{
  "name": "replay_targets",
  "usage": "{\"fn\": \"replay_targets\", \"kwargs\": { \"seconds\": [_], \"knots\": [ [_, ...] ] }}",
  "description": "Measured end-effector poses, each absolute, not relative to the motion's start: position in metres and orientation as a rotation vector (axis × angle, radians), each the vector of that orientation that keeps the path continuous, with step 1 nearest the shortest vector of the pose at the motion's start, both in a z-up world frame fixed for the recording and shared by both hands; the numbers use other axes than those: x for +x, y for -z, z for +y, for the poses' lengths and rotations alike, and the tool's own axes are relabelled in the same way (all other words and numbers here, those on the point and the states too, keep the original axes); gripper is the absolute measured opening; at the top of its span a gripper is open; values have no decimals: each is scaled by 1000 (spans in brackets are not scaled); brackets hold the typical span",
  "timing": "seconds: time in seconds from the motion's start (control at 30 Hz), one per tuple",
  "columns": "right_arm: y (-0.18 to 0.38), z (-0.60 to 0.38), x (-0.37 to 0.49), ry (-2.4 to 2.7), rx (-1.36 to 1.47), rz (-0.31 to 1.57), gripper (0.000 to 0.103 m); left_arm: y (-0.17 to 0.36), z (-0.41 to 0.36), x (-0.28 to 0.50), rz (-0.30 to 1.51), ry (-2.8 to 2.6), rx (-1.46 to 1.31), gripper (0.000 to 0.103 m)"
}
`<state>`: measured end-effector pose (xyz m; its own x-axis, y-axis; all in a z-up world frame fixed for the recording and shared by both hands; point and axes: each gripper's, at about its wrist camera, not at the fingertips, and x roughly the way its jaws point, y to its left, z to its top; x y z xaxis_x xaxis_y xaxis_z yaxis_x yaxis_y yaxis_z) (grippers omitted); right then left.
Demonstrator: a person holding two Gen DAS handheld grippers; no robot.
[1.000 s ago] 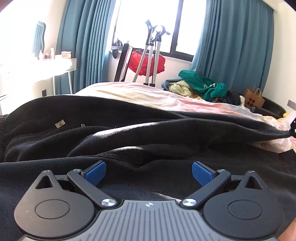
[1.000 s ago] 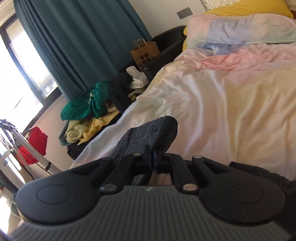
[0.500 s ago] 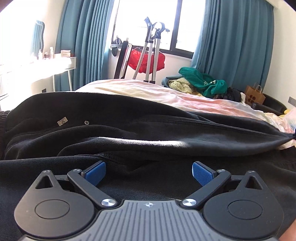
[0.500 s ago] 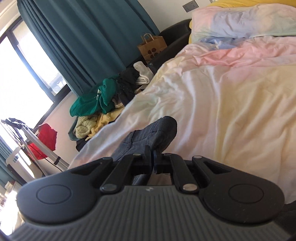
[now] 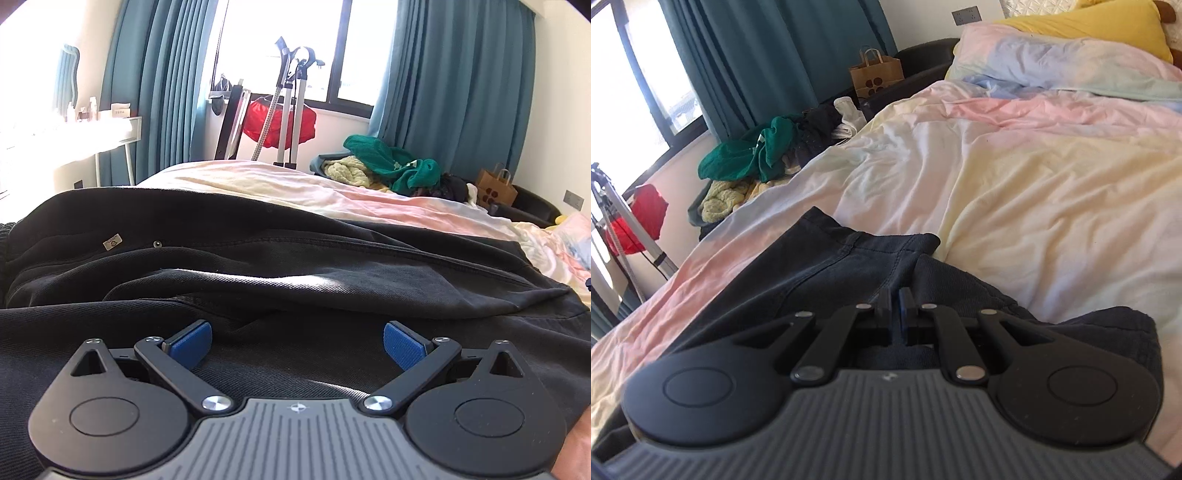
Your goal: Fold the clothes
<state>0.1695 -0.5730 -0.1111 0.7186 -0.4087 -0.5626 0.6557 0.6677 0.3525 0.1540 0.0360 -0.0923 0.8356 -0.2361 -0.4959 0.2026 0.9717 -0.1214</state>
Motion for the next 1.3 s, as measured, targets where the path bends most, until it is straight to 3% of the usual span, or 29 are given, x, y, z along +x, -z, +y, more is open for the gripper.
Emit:
{"fn": "replay_targets", "kwargs": {
  "seconds": [0.5, 0.87, 1.13, 1.17, 1.27, 1.3],
  "knots": [
    [68, -457, 72, 305, 432, 497, 8, 52, 74, 86, 591, 152, -149, 101],
    [79, -468, 70, 322, 386, 515, 9, 20, 154, 52, 719, 103, -257, 102],
    [84, -468, 77, 335, 372, 536, 10, 29, 194, 46, 750, 171, -383, 103],
    [84, -468, 77, 338, 367, 537, 14, 32, 196, 46, 757, 186, -406, 103],
    [84, -467, 76, 346, 361, 532, 46, 36, 199, 44, 756, 225, -466, 103],
    [84, -467, 75, 348, 358, 527, 48, 37, 199, 44, 754, 237, -486, 103]
  ]
}}
